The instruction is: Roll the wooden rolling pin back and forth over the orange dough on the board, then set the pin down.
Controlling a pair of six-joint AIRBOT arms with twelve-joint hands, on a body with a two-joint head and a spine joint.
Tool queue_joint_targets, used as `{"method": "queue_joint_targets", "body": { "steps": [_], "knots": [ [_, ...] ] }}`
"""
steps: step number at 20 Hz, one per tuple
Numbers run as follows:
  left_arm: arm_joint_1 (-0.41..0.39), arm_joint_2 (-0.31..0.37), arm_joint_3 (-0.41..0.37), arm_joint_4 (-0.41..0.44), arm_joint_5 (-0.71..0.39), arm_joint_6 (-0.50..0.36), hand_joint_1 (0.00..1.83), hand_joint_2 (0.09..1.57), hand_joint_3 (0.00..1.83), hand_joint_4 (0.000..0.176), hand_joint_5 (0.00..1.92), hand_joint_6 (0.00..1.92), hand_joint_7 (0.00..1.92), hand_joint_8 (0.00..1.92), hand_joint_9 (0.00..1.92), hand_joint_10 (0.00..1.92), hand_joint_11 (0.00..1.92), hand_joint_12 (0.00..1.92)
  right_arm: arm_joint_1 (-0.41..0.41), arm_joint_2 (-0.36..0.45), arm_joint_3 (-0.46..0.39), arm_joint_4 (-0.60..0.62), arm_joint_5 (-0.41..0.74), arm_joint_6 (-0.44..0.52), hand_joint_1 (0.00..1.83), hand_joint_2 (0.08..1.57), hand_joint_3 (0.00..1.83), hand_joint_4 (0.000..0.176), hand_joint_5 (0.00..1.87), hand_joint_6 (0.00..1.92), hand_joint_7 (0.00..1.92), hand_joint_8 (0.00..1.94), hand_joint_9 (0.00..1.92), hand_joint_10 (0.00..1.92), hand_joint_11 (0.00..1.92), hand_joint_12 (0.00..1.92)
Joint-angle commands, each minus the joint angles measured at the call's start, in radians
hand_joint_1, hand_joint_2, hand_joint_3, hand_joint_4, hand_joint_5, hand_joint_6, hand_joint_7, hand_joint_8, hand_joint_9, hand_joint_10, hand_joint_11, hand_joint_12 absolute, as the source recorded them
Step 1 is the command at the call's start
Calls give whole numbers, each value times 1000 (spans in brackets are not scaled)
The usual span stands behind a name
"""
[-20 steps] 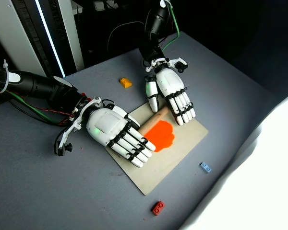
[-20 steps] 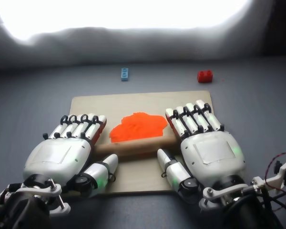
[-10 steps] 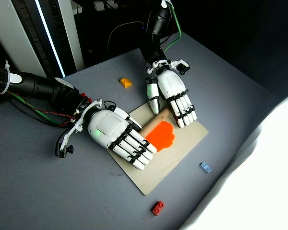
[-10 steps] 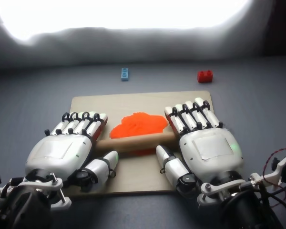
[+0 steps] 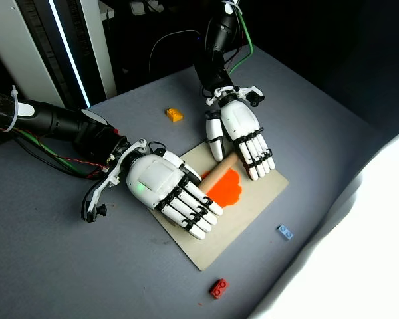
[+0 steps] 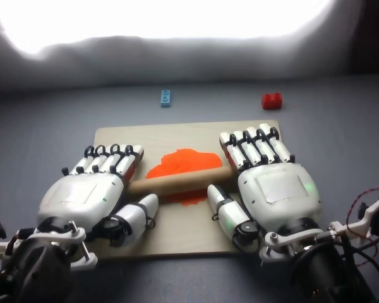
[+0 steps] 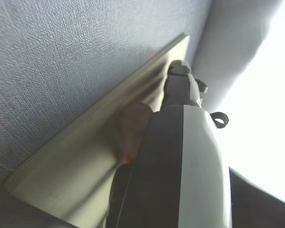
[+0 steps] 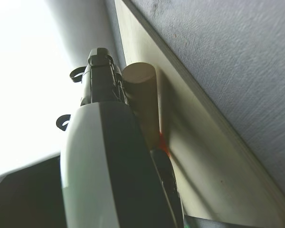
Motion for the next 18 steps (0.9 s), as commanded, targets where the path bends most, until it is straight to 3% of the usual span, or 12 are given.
{"method": "queue_joint_targets", "body": {
  "steps": [1, 18],
  "knots": [
    [-12, 0, 6, 44, -91, -3, 0, 1517, 6, 0, 0, 0, 0, 0, 0, 0, 0, 0, 12, 2, 8, -68, -86, 4, 0, 1469, 0, 0, 103, 1, 85, 0, 53, 0, 0, 0],
    [-58, -27, 74, 39, -30, -24, 0, 1429, 0, 0, 0, 0, 0, 0, 0, 0, 0, 0, 39, -7, 57, -36, -60, 41, 0, 1446, 0, 0, 50, 7, 17, 4, 0, 0, 0, 0]
  ]
}}
